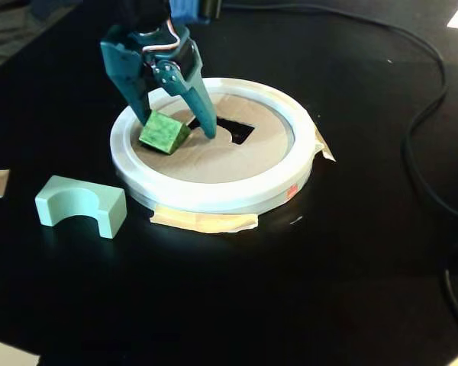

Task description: Pick up the square block and drop it in corresponding square shaped hole

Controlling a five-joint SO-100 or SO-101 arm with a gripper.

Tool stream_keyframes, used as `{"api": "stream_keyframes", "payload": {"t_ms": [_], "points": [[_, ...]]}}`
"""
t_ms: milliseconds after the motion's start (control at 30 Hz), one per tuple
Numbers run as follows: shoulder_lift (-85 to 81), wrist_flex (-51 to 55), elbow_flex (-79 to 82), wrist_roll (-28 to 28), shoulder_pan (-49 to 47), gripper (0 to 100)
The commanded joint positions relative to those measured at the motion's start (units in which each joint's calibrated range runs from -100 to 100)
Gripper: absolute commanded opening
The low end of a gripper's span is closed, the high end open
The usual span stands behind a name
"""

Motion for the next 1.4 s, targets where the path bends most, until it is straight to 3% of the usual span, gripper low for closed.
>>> {"api": "stream_keyframes", "payload": {"t_ms": [0, 300, 500, 667, 1367], "points": [[-0.9, -5.3, -0.6, 0.6, 3.3, 71], [-7.8, -3.6, -0.7, 0.1, 3.9, 71], [-17.7, 7.9, -1.8, 0.1, 4.4, 71], [-22.7, 9.8, -1.8, 0.1, 4.4, 71], [-8.6, 5.1, -0.7, 0.0, 2.7, 71]]}}
